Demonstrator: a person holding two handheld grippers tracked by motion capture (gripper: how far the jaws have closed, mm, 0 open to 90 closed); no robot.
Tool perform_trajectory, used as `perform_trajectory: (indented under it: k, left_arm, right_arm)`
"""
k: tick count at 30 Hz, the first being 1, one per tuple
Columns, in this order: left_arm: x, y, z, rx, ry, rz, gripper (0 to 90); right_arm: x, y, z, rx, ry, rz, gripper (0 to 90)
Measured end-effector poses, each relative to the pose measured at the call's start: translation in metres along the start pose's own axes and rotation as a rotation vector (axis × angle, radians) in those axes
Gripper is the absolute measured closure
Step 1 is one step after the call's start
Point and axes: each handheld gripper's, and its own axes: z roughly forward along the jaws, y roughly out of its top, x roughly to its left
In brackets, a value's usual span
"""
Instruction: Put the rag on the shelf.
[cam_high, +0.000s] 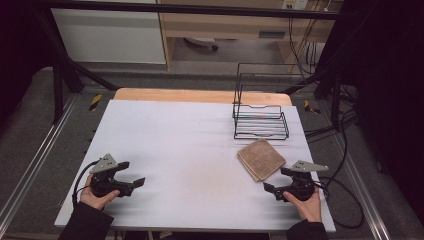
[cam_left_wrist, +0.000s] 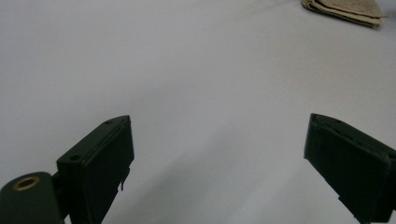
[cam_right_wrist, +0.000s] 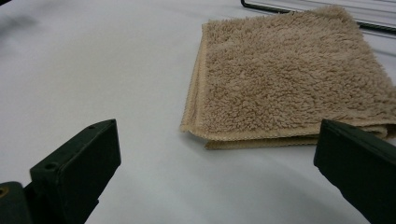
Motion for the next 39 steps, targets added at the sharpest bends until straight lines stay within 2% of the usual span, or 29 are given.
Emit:
perform_trajectory:
  k: [14,21,26,31,34,39]
  left_arm:
    - [0.000,-0.002,0.000,0.006,0.006,0.003,8.6]
    - [0.000,-0.002,0.001,0.011,0.006,0.002,8.7]
    - [-0.001,-0.003,0.001,0.014,0.008,0.004,8.7]
    - [-0.001,-0.003,0.002,0.015,0.011,0.001,8.7]
    - [0.000,-0.003,0.002,0.016,0.013,0.001,8.7]
    - [0.000,-0.003,0.002,0.018,0.016,0.002,8.8]
  right_arm:
    - [0.002,0.001,0.002,0.012,-0.012,-0.013,1.3]
    - [0.008,0.003,0.009,0.030,-0.040,-0.042,2.7]
    - [0.010,0.005,0.011,0.030,-0.059,-0.042,4.6]
    - [0.013,0.010,0.019,0.051,-0.117,-0.058,7.3]
    - [0.016,0.013,0.022,0.069,-0.124,-0.068,10.3]
    - [0.020,0.016,0.028,0.077,-0.115,-0.096,26.8]
